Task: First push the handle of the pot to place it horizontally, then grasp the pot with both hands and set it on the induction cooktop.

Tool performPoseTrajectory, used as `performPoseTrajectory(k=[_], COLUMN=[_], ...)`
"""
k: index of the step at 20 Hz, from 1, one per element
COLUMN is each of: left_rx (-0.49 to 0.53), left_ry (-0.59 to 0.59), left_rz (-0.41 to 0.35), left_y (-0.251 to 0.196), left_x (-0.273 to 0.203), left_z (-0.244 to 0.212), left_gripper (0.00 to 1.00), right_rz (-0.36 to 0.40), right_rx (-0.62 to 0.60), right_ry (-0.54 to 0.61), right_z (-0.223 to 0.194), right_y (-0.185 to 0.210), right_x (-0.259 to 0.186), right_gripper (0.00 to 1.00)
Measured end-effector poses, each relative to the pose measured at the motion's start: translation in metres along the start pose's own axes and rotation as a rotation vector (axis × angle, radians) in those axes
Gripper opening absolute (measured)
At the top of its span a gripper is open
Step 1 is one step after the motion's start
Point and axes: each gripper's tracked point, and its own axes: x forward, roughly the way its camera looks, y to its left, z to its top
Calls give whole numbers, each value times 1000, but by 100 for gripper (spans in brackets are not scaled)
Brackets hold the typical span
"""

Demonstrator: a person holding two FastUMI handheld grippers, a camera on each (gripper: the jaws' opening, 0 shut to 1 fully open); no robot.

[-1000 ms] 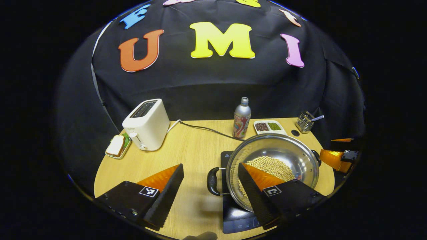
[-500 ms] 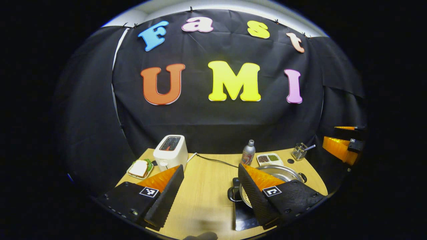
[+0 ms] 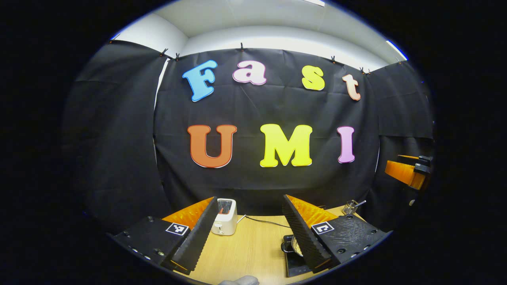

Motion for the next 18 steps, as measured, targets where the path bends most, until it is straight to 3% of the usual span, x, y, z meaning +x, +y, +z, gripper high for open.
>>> performPoseTrajectory(k=[9,18], left_rx=[33,21], left_ry=[-76,-79], left_rz=[65,29], left_y=[31,13], left_x=[-47,-56], left_z=[22,21], left_gripper=[97,97], right_rz=[-81,-118], right_rx=[31,17], right_ry=[-50,-30], right_z=[9,-5], right_y=[-40,-55], right_x=[-49,-69], right_gripper=[100,100])
